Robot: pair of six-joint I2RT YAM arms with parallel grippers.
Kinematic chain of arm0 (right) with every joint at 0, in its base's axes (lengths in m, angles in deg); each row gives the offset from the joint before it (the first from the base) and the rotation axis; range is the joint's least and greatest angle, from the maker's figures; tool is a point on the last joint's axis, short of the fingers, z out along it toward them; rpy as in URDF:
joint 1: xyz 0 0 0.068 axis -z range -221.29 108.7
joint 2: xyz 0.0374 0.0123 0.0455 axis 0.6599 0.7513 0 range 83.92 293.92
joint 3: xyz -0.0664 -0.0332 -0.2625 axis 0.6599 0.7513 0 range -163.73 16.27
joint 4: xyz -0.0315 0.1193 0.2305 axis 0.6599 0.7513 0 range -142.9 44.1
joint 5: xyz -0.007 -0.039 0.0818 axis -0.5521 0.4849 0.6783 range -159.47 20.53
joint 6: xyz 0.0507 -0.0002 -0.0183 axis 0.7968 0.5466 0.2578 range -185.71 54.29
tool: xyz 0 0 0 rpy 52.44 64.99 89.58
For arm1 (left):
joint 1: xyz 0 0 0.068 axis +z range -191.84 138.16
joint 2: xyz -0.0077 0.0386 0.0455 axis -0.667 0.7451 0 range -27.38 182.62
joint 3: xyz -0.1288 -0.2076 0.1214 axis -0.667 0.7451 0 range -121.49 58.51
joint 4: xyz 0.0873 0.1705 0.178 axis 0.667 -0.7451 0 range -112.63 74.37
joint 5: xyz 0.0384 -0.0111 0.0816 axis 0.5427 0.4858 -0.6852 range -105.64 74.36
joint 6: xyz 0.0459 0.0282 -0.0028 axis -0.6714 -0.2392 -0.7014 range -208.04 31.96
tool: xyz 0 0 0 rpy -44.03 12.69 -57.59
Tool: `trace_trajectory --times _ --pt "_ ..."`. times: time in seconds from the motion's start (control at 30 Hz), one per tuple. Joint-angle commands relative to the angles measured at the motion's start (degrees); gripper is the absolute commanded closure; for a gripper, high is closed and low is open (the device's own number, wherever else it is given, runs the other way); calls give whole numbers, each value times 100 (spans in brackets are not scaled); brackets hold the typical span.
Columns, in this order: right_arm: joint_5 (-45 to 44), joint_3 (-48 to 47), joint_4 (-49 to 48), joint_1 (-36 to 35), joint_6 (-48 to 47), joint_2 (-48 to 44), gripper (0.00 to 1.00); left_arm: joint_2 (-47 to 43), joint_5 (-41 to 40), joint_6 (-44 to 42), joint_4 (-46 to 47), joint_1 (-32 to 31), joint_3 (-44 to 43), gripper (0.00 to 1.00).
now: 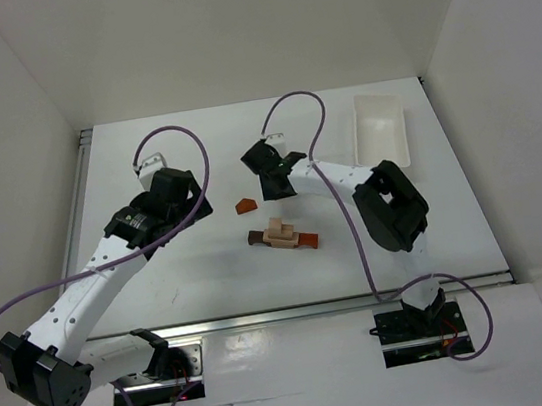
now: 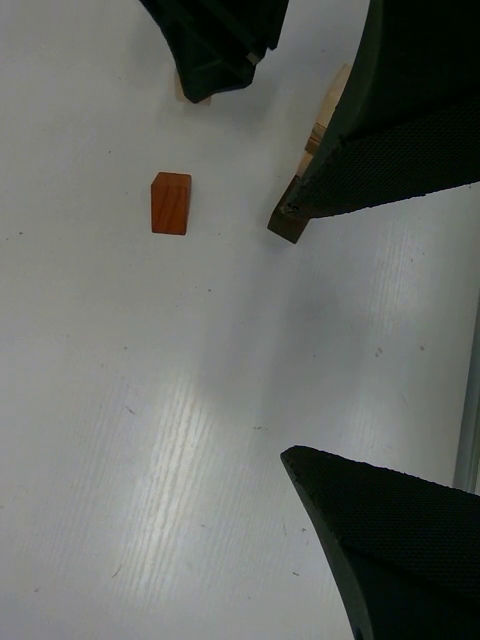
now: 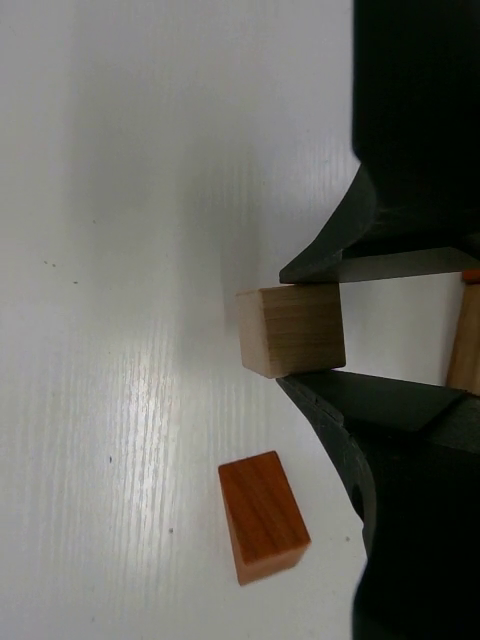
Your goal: Build the wood block tower
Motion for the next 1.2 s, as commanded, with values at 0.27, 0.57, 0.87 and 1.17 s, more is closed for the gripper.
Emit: trace_trajectory --times 0.27,0.57,0.87,1.17 --pt "47 469 824 58 74 -2581 67 82 298 -116 276 23 19 0" --pt "426 741 2134 -134 1549 -2960 67 -31 465 -169 329 -29 19 0" --pt "531 979 2135 -566 2271 -2899 65 -137 606 -222 514 -197 133 0" --pt "215 1242 2197 -812 3010 -2776 59 -137 606 -274 514 -302 186 0"
